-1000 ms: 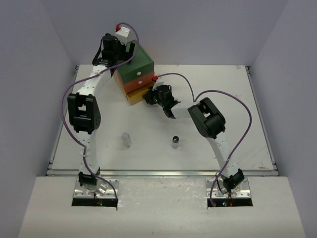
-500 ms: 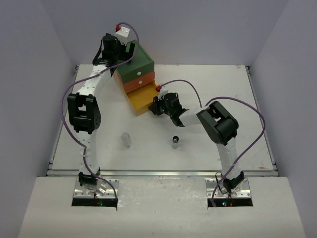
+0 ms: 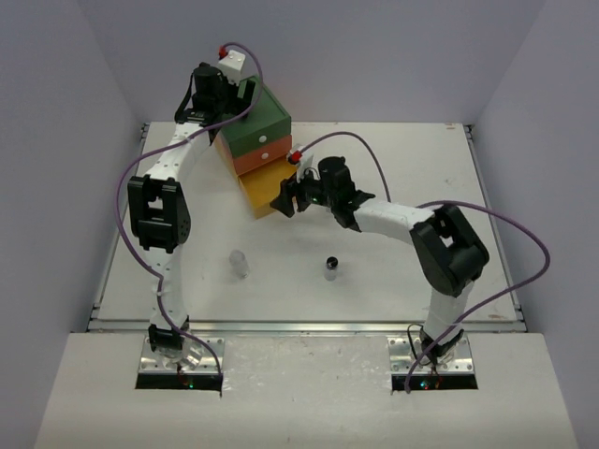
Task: Organize the makeup
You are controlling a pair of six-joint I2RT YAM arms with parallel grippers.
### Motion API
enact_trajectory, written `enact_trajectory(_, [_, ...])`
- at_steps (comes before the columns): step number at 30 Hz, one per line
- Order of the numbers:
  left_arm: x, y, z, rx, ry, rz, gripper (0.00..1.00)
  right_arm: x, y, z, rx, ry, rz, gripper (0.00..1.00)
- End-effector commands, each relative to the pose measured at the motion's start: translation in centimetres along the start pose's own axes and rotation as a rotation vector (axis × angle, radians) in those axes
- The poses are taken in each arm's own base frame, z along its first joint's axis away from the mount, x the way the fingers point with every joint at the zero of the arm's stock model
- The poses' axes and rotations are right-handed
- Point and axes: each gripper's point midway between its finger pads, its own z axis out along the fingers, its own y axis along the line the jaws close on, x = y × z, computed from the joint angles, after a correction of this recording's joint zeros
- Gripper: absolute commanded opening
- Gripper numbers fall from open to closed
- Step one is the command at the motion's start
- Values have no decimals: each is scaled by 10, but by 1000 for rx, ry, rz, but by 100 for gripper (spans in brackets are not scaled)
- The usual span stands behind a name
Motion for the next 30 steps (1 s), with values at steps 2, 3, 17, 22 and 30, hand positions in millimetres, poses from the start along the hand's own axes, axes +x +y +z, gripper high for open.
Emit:
enact_trajectory(2, [65, -15, -15, 64, 241, 38, 100, -21, 76, -47, -367, 112, -186, 64])
enact_trajectory(3, [61, -14, -18, 64, 234, 37, 100, -14, 92, -49, -426, 140, -209, 64])
enact_trajectory(17, [19, 18, -113, 75, 195, -21, 100, 27, 188, 0, -618, 165, -396, 85])
enact_trajectory(22, [27, 18, -132, 95, 206, -34, 100, 44, 182, 17, -549, 178, -359, 85])
enact_trajectory(30, [24, 9, -141, 171, 202, -63, 100, 53, 163, 46, -455, 172, -372, 75])
